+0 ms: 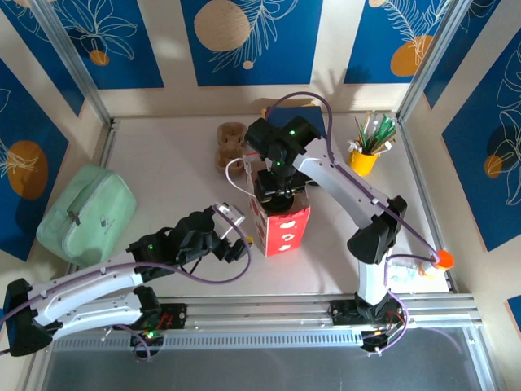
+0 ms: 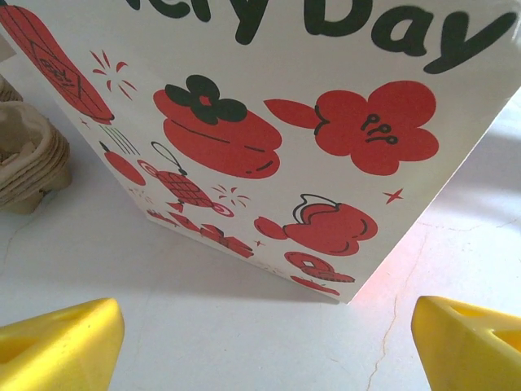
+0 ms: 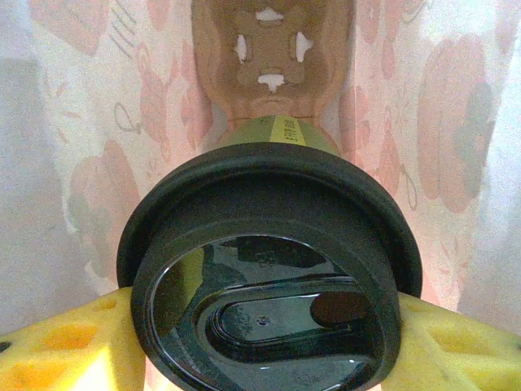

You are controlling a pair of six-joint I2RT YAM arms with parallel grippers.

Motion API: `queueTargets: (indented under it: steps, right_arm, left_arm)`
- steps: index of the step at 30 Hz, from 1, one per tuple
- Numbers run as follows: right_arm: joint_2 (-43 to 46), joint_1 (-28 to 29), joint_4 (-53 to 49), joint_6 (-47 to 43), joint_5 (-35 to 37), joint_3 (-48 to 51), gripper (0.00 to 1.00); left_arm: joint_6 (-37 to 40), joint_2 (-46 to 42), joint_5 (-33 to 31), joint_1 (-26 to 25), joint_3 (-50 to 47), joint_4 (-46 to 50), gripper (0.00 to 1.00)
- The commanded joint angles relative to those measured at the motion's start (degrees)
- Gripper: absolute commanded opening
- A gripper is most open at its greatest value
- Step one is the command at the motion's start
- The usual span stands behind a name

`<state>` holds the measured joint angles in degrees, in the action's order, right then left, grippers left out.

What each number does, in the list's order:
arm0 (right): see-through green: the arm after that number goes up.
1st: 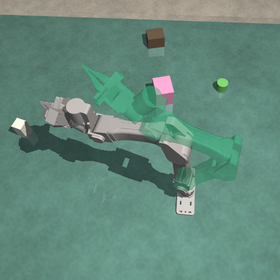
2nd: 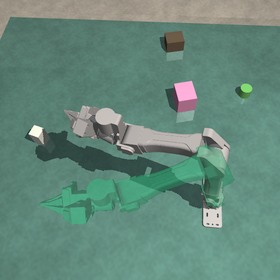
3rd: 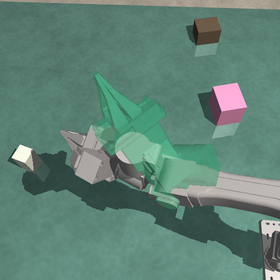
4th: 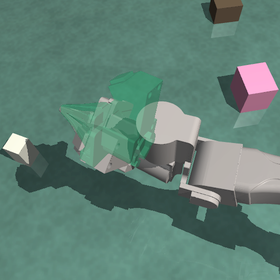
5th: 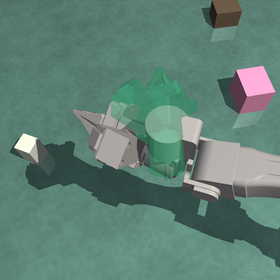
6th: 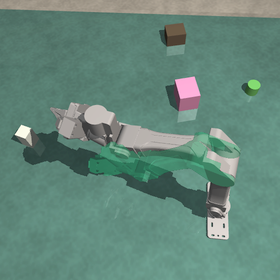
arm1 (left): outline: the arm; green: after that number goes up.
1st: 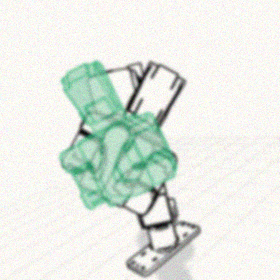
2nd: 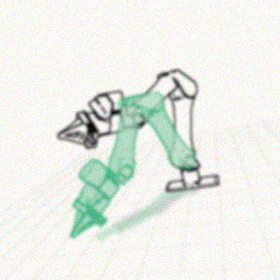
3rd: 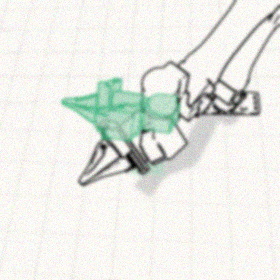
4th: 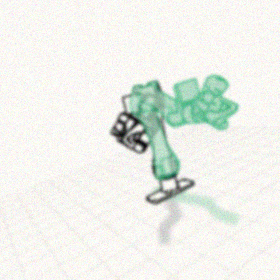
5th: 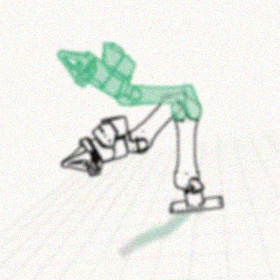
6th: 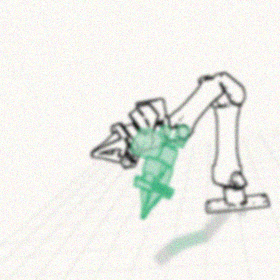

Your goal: Pack the takeout coffee

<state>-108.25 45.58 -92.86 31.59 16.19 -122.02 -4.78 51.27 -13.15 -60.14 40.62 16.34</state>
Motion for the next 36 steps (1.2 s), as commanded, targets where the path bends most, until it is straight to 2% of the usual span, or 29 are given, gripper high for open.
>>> queueTargets:
  steps: [1,20,36]
  right_arm:
    - [-1.12,-0.06,-8.58,0.77,0.51,0.63,0.63]
    - [-1.79,-0.19,-3.49,0.13,0.32,5.67,0.62]
    - [2.59,0.03,4.78,0.58,-1.18,13.71,0.62]
  left_arm:
    - [1.11,-0.85,-0.51,-0.27,-0.19,0.19,0.91]
    - [1.44,-1.61,-1.30,-0.33,-0.41,1.58,0.92]
    - [0.74,0.22,-0.86,-0.33,-0.45,0.46,0.93]
